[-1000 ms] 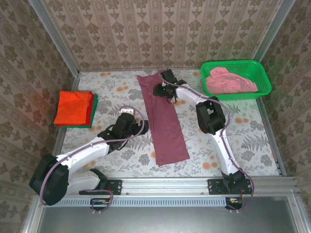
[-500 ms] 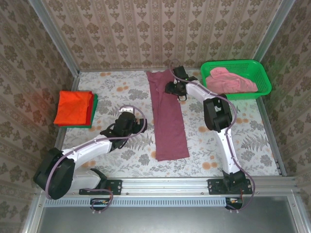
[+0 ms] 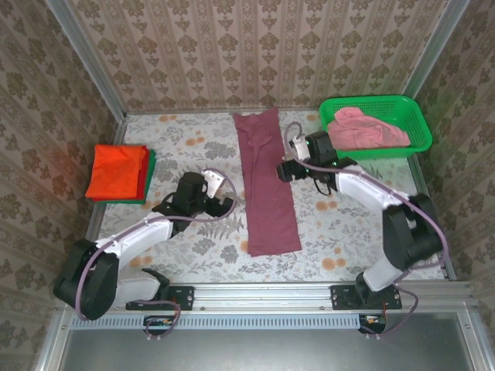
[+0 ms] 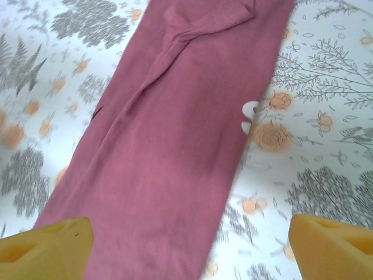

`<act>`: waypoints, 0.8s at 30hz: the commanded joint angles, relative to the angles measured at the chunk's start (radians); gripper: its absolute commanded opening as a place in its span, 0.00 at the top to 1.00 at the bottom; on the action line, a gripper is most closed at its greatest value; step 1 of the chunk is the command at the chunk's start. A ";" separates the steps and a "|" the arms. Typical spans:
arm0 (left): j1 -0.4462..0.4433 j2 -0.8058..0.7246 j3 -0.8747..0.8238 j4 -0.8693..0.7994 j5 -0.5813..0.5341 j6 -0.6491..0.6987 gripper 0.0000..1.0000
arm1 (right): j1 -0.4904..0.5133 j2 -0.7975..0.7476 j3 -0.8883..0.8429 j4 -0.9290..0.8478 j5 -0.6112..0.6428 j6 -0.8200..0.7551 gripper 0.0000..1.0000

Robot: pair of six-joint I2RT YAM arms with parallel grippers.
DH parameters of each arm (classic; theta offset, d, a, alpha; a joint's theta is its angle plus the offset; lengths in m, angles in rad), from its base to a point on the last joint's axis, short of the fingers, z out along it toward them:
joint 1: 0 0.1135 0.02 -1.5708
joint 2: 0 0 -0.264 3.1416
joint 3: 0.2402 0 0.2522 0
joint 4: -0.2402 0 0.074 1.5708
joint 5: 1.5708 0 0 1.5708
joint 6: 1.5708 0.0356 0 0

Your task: Fold and stack the t-shirts

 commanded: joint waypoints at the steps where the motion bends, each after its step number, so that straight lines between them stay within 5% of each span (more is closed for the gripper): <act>1: 0.017 -0.050 0.077 -0.146 0.168 0.297 0.00 | 0.041 -0.116 -0.095 -0.032 -0.015 -0.171 0.11; 11: 0.092 -0.213 0.043 -0.404 0.359 0.739 0.00 | 0.299 -0.352 -0.308 -0.172 -0.149 -0.535 0.18; 17: 0.048 -0.284 0.009 -0.517 0.343 1.050 0.00 | 0.464 -0.330 -0.381 -0.136 -0.050 -0.619 0.20; 24: 0.016 -0.345 -0.057 -0.479 0.345 1.166 0.00 | 0.543 -0.259 -0.399 -0.130 0.015 -0.682 0.22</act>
